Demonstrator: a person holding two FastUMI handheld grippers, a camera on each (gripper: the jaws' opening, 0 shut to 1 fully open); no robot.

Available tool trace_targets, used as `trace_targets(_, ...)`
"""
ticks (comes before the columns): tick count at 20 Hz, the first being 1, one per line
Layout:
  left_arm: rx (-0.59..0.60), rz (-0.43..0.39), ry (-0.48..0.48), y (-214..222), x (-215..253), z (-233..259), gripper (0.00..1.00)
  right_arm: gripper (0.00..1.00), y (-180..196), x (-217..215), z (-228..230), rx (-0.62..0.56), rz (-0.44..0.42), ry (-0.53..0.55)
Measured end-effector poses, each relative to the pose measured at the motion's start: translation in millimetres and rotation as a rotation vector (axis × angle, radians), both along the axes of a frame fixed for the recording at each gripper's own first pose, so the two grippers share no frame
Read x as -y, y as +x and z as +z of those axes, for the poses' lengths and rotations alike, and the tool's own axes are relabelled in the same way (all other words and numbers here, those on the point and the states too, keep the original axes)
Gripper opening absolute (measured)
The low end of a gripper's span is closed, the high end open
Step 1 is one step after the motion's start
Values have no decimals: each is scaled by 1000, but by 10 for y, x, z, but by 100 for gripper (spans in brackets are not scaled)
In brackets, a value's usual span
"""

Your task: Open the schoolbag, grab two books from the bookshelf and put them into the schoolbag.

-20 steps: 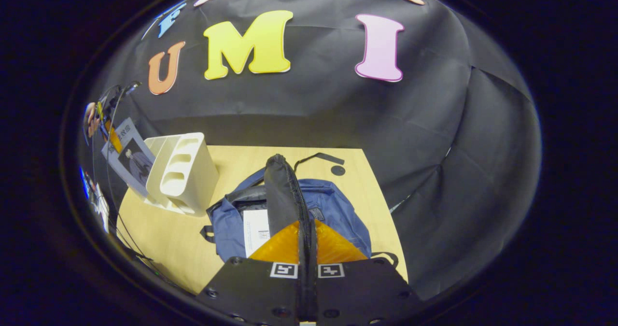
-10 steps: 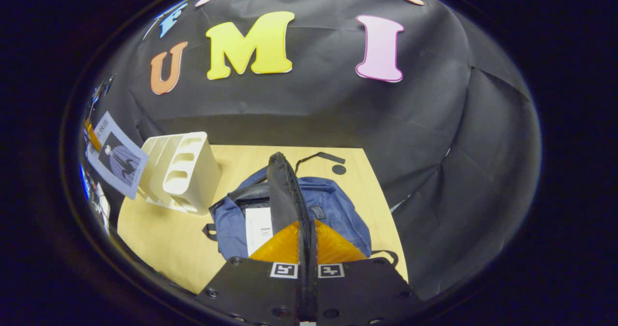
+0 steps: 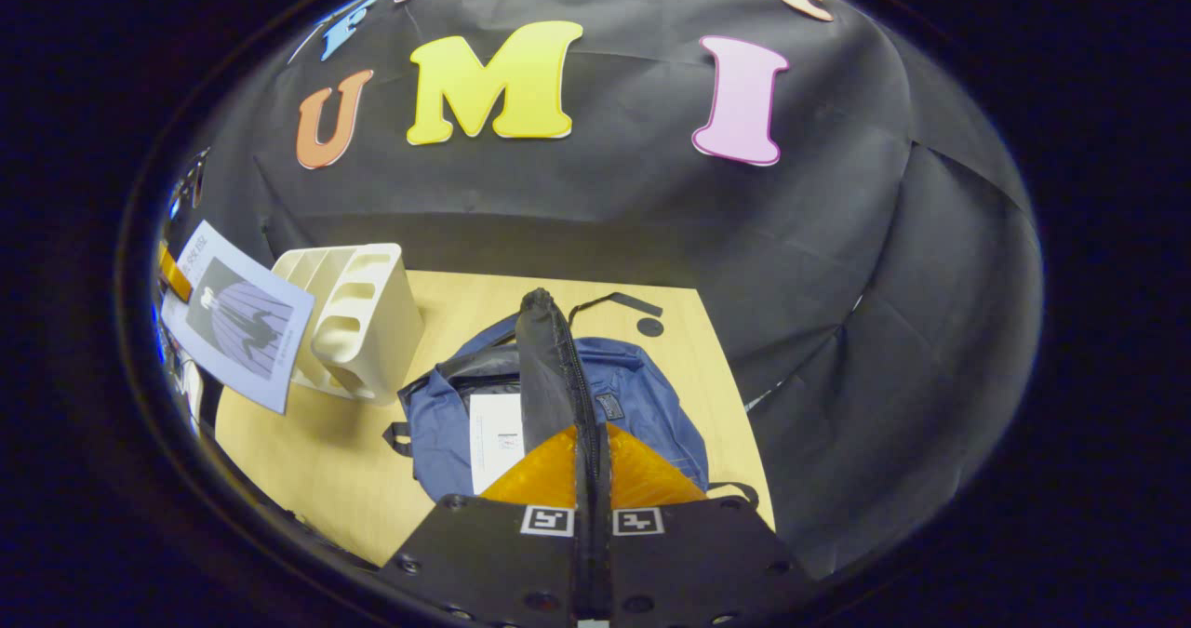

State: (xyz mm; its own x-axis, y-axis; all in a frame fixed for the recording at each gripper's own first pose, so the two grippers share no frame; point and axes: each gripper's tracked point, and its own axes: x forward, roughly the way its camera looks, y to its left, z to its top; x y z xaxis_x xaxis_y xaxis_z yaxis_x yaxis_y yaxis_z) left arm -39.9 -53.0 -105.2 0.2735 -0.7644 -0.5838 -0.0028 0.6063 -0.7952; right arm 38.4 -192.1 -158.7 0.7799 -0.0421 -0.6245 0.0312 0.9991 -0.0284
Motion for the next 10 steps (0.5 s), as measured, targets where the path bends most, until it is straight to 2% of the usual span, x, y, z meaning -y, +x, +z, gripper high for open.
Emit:
trace_targets(3,-20,3,-106,-153,443,-129,40,1,-6,-7,4,-3,6,-7)
trace_targets(4,-32,-2,-130,-234,593,-207,44,1,-5,-14,20,-4,7,-1)
trace_targets(5,-43,-6,-139,-289,749,-302,40,1,-11,-13,29,-5,8,1)
trace_targets(6,-49,-14,-137,-316,876,-404,40,3,-12,-5,47,-5,9,0)
trace_targets(10,-82,-13,-187,-350,1404,-679,40,1,-10,55,72,-13,5,-9)
